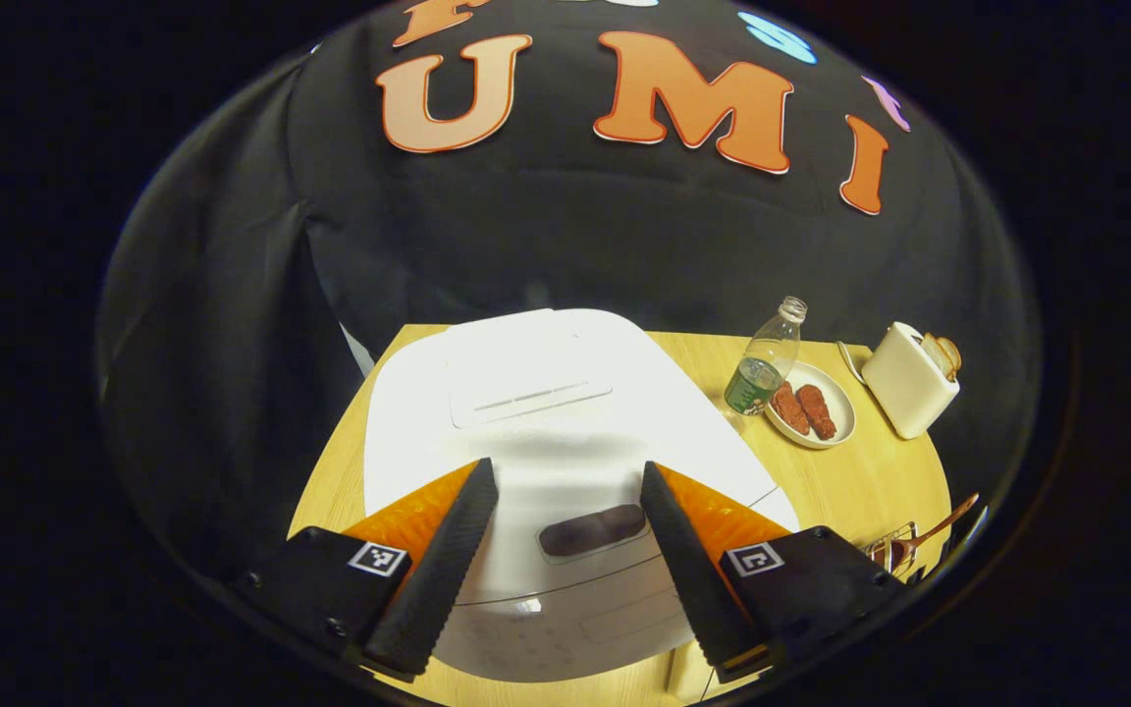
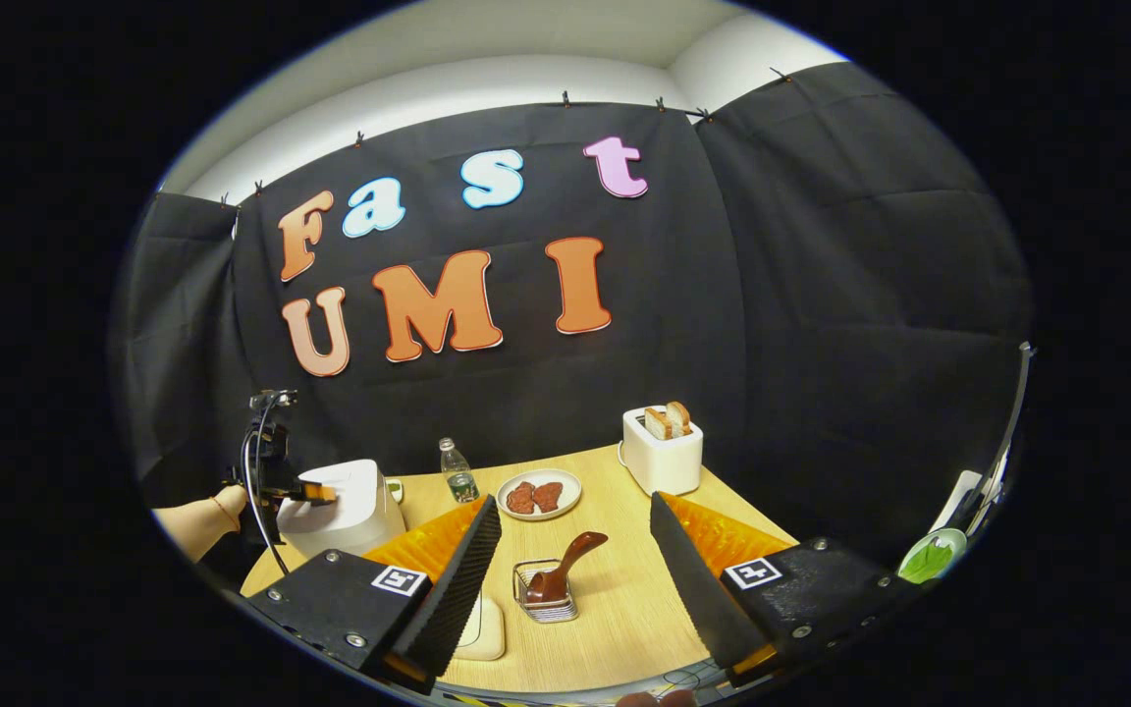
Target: Close the left gripper, press the button to open the rice cooker; take a wooden spoon from the chopstick holder with the right hand, scoop a spoonful of rice and pour it into the rice cooker, then put the wooden spoon back into the chopstick holder.
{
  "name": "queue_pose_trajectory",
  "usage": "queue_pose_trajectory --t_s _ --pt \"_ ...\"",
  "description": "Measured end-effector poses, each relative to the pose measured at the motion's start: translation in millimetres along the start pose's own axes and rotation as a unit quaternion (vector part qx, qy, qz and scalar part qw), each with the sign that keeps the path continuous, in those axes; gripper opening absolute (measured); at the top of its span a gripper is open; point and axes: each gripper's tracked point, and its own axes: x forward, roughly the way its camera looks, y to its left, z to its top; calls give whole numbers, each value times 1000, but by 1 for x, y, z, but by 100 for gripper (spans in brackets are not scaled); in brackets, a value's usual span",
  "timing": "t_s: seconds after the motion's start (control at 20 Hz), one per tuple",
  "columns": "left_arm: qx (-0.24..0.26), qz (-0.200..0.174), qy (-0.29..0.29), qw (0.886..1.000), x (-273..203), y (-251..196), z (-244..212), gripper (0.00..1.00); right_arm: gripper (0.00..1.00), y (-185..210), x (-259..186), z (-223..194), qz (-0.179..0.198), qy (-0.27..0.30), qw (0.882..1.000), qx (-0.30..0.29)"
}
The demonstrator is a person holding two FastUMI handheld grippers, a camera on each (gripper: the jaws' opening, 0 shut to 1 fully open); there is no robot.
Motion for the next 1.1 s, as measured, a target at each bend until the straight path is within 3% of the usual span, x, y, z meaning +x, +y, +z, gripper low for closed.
queue_pose_trajectory --t_s 0.2,0.5,0.8,1.1 --pt "-19 -14 4 1000 -20 -5 2 100 95 -3 1 13 1 -7 1000 -9" --pt "8 -3 -94 995 -121 29 60 99 95 2 1 49 4 -35 999 -37" --pt "-7 10 -223 975 -270 66 119 99 95 23 -8 93 27 -66 996 -46" --pt "1 19 -300 954 -373 87 115 99 95 39 -13 126 35 -95 993 -61"
